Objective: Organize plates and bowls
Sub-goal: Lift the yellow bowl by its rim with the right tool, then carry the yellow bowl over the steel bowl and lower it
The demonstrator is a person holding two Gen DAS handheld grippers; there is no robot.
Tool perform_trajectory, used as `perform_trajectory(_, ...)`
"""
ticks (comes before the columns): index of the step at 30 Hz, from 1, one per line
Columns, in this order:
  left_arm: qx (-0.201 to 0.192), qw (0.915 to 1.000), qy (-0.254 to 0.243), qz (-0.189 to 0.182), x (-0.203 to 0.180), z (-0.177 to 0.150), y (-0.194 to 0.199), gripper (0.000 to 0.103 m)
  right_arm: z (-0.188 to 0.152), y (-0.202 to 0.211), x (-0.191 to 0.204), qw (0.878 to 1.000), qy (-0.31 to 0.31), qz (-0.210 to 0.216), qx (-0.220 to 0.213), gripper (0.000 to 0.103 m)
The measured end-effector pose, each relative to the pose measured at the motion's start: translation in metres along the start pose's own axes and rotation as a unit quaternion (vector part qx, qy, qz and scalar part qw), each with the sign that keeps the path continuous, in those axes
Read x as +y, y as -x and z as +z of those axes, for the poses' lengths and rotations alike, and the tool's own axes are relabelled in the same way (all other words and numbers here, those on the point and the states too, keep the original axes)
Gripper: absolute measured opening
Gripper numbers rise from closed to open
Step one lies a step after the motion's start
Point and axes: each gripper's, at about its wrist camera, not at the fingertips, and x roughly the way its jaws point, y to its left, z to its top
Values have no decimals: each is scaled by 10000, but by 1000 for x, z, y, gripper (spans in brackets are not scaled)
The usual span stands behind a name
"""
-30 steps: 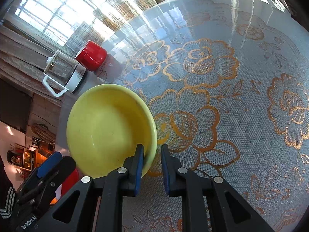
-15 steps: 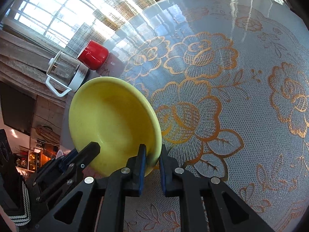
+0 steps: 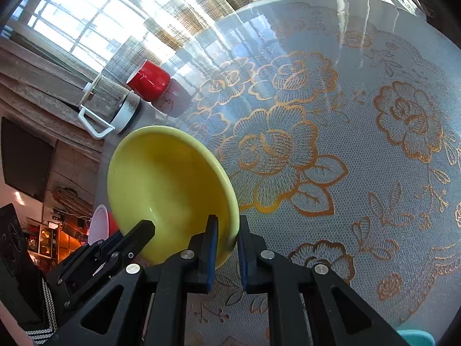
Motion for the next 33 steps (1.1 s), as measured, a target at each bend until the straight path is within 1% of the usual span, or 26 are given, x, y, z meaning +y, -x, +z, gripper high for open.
perform_trajectory(6, -327, 9994, -87, 80, -3, -18, 31, 15, -18, 22, 16, 9996, 159, -24, -244, 13)
perform_trajectory(11, -380, 9993, -10, 22, 0, -34, 46, 16, -34, 33, 21, 9995, 137, 76, -289, 13)
perform_trajectory(14, -366, 9992, 130, -87, 4, -44, 55, 16, -45, 40, 21, 9994, 116, 155, -296, 13)
perform_trajectory(19, -485, 9977, 366, -293, 11, -62, 76, 15, -64, 58, 28, 9984, 188, 289, -443, 13)
perform_trajectory(23, -621, 9960, 523, -361, 14, -77, 90, 15, -81, 74, 31, 9975, 170, 414, -552, 13)
perform_trajectory(28, -638, 9942, 748, -446, 17, -93, 101, 15, -99, 85, 40, 9963, 191, 500, -678, 13)
perform_trajectory(33, -737, 9945, 711, -225, 15, -109, 113, 15, -114, 86, 43, 9958, 156, 594, -685, 13)
